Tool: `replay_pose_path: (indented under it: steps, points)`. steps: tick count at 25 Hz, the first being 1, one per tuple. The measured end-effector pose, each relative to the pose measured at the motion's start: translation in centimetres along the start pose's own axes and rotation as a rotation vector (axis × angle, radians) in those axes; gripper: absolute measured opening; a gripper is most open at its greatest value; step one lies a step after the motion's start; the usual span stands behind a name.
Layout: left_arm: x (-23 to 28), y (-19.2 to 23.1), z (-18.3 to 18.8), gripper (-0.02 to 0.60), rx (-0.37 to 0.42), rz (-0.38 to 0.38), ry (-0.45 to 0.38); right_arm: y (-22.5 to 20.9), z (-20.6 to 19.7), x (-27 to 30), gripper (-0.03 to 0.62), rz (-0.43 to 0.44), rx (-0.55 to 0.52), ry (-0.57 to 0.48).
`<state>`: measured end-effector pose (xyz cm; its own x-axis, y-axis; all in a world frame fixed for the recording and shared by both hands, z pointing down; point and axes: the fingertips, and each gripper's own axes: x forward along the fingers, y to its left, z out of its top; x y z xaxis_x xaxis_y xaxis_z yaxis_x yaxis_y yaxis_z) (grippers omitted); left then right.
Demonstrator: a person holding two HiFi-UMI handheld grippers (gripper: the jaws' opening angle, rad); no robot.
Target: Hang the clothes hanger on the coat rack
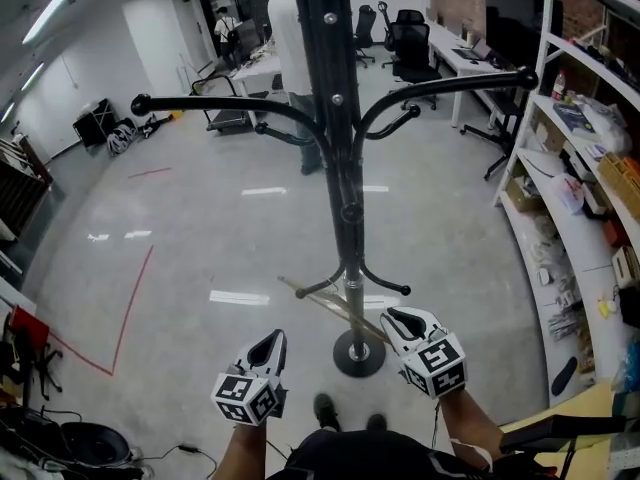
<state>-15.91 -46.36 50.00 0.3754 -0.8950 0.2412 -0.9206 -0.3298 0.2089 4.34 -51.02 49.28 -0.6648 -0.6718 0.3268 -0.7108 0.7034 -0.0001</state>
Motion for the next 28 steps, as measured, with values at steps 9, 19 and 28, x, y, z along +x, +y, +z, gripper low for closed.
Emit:
replay_pose_path:
  steps: [9,19,28]
  points:
    - [-3.4,-6.0,1.6,0.0,0.051,-0.062,-0.053,0.5,2.0,-5.4,0.008,-0.005,0.031,-0.112]
    - [-10.1,-8.0,1.2,0.0,0.092,-0.11,-0.108,5.5,2.6,-10.1,0.008,-0.09,0.027,-0.157]
    - [-19.3,-9.1,-2.3,0.0,0.072,-0.19,-0.106,13.8,0.9,-16.0,0.008,-0.166,0.055,-0.143]
